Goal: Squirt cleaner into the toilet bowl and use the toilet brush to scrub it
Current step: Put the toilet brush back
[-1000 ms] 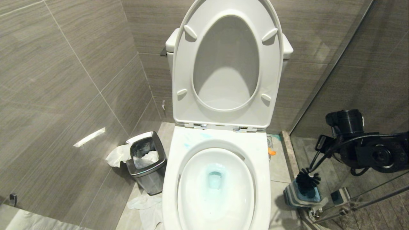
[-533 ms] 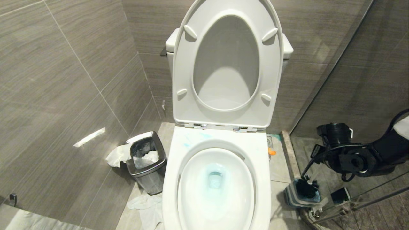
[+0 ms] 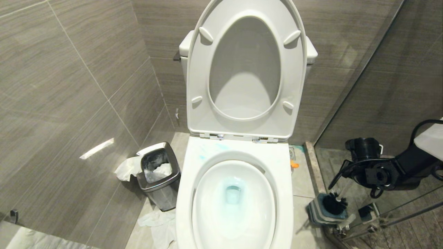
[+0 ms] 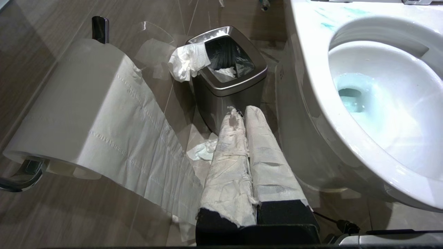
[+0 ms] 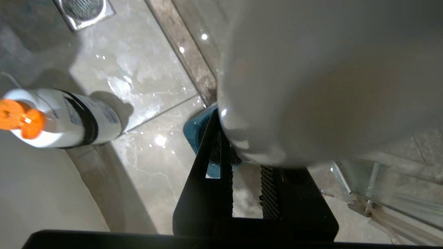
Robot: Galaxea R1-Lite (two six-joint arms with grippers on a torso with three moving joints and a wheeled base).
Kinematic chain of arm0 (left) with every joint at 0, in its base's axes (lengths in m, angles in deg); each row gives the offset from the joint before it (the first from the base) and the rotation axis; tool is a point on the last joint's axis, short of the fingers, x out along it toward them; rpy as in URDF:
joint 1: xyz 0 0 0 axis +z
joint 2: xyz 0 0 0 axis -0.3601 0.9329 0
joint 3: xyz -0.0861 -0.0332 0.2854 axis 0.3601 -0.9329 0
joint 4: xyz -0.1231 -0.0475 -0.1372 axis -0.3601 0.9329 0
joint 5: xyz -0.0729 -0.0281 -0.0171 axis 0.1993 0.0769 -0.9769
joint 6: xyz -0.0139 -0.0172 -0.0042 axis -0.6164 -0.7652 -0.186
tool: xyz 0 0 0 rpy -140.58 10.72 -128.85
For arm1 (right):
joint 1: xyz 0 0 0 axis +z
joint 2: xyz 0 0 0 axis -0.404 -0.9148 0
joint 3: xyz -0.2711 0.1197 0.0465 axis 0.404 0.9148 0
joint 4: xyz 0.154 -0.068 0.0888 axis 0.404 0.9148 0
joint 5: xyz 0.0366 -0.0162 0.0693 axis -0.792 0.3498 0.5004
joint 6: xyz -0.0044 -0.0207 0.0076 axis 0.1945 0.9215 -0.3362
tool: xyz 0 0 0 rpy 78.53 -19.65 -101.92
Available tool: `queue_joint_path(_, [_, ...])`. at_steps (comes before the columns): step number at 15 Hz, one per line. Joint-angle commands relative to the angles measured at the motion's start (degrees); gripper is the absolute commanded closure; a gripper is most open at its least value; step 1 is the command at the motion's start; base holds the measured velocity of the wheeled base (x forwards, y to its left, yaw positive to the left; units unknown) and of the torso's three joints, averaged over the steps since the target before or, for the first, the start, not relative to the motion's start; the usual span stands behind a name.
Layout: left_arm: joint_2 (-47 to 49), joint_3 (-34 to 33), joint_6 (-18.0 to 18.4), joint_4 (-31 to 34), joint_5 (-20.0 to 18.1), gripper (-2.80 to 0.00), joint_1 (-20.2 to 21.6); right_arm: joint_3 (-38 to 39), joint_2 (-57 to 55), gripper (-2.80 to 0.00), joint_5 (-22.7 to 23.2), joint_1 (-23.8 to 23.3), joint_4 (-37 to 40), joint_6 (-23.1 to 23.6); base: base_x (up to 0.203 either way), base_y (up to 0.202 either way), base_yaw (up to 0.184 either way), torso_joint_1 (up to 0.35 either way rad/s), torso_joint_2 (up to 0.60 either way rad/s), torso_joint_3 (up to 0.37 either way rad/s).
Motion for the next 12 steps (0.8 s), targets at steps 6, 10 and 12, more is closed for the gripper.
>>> queue_joint_path(6, [0.01, 0.0, -0.01, 0.01, 0.0, 0.0, 0.03, 0.53, -6.11, 0.0, 2.09, -0.21, -9.16, 5.92, 0.0, 0.0, 0.0, 0.0, 0.0, 0.0])
queue_joint_path(10, [0.09, 0.0, -0.01, 0.01, 0.0, 0.0, 0.03, 0.38, -6.28, 0.0, 2.7, -0.21, -9.47, 6.01, 0.0, 0.0, 0.0, 0.0, 0.0, 0.0])
queue_joint_path(12, [0.01, 0.0, -0.01, 0.01, 0.0, 0.0, 0.03, 0.8, -6.45, 0.0, 2.7, -0.21, -11.18, 6.18, 0.0, 0.0, 0.0, 0.0, 0.0, 0.0])
